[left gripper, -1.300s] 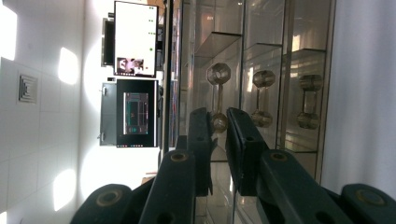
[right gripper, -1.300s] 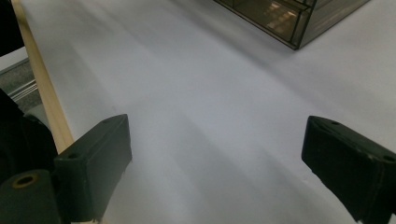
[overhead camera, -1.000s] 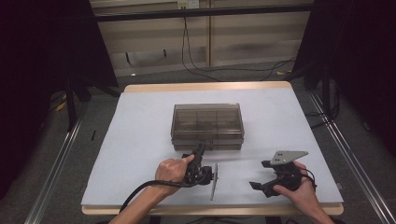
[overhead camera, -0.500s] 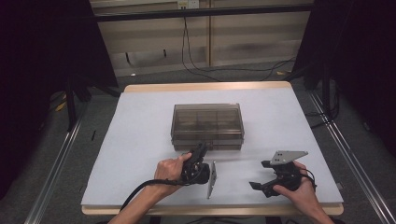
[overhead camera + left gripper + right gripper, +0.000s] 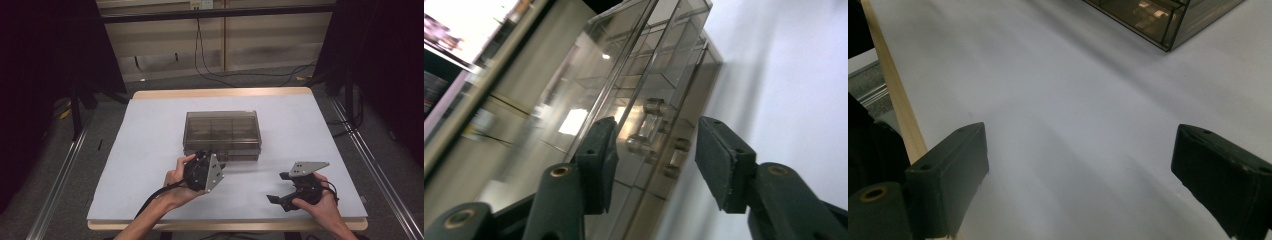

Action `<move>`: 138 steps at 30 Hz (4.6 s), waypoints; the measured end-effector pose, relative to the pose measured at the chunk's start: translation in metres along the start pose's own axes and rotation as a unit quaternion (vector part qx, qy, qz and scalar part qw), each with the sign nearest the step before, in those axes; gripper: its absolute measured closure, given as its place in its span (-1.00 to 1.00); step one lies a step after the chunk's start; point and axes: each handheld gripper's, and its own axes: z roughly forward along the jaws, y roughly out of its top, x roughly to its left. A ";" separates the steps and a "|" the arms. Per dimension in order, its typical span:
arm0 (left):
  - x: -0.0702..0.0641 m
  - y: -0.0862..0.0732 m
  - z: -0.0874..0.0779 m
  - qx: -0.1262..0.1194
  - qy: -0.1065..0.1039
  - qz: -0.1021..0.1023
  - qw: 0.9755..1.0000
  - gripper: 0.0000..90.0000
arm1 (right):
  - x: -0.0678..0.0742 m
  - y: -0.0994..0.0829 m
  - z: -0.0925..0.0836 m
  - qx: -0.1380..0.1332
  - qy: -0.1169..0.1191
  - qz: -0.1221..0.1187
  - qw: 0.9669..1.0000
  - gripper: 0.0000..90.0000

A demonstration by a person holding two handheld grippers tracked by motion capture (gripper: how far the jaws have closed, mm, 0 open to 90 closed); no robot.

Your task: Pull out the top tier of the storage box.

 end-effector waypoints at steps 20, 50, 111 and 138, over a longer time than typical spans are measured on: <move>0.049 0.004 -0.003 -0.027 -0.151 -0.103 0.983 0.21 | 0.000 0.000 0.000 0.002 0.002 -0.001 1.000 -0.82; 0.079 0.011 0.030 0.038 -0.227 -0.075 0.970 0.38 | 0.000 0.000 0.003 0.007 0.007 -0.003 1.000 -0.83; 0.069 0.011 0.037 0.076 -0.293 -0.049 0.952 0.63 | 0.000 -0.001 0.002 0.010 0.011 0.000 1.000 -0.83; 0.057 0.016 0.028 0.091 -0.326 -0.036 0.940 0.69 | 0.000 -0.001 0.002 0.011 0.011 0.000 1.000 -0.83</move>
